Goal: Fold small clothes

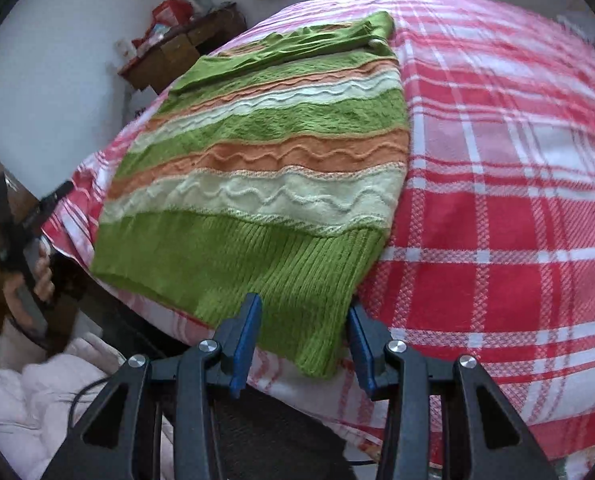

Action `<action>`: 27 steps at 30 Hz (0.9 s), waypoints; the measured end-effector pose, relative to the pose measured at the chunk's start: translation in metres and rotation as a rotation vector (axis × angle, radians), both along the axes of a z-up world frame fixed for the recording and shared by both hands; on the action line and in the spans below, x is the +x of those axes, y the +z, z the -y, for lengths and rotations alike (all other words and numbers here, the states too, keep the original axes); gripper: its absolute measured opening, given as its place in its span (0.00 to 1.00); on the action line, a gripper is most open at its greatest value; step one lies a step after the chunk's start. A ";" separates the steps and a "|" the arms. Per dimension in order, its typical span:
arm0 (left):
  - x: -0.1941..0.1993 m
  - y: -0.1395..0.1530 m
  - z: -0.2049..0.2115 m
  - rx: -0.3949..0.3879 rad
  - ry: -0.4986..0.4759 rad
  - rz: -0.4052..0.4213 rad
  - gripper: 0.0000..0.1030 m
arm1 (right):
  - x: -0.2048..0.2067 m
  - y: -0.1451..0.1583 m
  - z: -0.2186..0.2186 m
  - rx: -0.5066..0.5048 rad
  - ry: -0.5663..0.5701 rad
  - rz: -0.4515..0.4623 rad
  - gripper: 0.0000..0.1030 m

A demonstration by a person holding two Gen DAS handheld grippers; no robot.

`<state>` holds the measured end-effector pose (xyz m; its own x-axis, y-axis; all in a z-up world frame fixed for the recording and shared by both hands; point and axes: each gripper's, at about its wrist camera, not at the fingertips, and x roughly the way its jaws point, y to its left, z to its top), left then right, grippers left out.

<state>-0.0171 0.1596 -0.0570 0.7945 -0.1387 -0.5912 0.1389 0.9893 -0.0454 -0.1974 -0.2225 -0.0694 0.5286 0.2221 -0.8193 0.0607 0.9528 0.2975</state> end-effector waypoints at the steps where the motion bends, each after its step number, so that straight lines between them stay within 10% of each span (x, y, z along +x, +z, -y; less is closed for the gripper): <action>1: 0.000 0.000 0.000 -0.001 -0.001 0.000 1.00 | 0.000 0.000 -0.001 -0.010 -0.002 0.000 0.28; 3: 0.000 0.000 0.001 -0.002 -0.002 -0.001 1.00 | 0.001 -0.001 0.000 -0.055 -0.004 -0.027 0.10; 15: 0.008 0.008 -0.003 -0.036 0.000 -0.002 1.00 | 0.036 0.063 0.025 0.315 -0.007 0.157 0.08; 27: 0.022 0.009 -0.013 -0.054 -0.034 -0.022 1.00 | 0.154 0.040 0.073 0.300 -0.251 0.168 0.08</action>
<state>0.0053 0.1728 -0.0478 0.7757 -0.1973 -0.5995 0.1704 0.9801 -0.1021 -0.0433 -0.2950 -0.0294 0.7173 0.2851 -0.6358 0.2068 0.7843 0.5850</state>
